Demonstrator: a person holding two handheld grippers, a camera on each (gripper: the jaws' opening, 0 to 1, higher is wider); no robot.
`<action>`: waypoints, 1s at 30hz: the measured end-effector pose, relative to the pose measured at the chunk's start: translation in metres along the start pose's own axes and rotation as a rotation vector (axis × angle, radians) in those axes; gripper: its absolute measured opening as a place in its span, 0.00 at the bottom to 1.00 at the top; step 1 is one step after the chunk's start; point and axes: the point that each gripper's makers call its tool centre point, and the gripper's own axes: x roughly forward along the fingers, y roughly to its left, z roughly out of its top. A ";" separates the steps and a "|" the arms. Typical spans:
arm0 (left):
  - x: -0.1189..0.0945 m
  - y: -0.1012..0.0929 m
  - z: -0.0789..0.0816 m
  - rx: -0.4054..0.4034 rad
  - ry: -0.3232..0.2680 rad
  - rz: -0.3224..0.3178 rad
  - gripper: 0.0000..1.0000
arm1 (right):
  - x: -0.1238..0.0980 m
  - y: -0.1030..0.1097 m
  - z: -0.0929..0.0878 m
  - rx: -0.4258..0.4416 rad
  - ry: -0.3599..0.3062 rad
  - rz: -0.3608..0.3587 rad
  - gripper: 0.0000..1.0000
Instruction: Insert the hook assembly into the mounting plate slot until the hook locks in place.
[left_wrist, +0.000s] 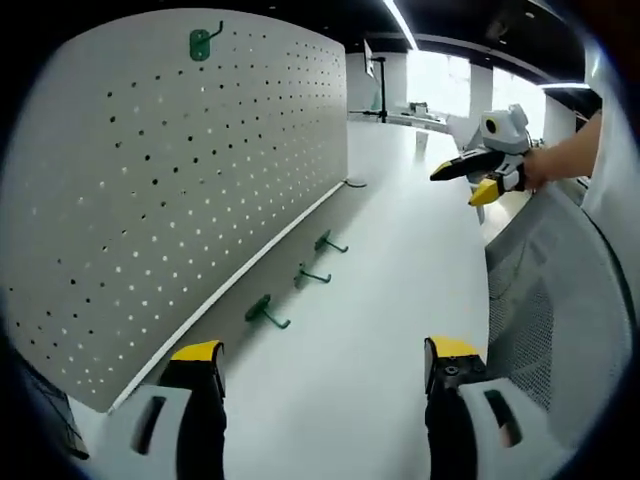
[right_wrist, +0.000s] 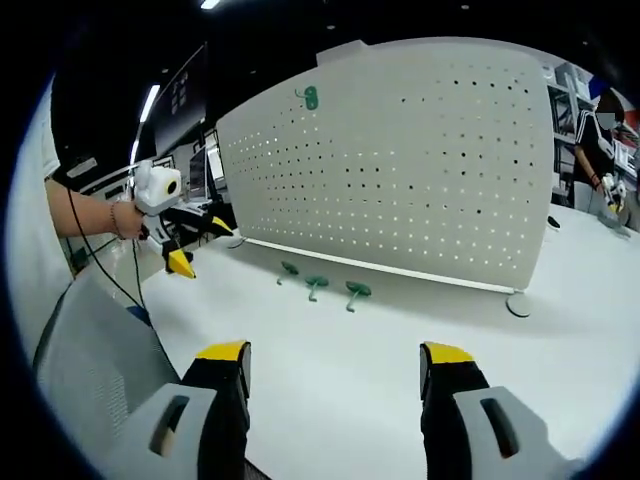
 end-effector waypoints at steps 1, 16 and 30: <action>0.001 0.002 0.000 0.017 0.008 -0.003 0.84 | 0.000 0.000 0.000 -0.002 0.002 0.001 0.66; 0.024 0.015 -0.004 0.130 0.110 -0.099 0.82 | -0.001 0.000 -0.003 -0.006 0.018 -0.004 0.66; 0.047 0.025 -0.008 0.234 0.191 -0.173 0.83 | 0.001 0.002 -0.004 -0.018 0.026 -0.001 0.66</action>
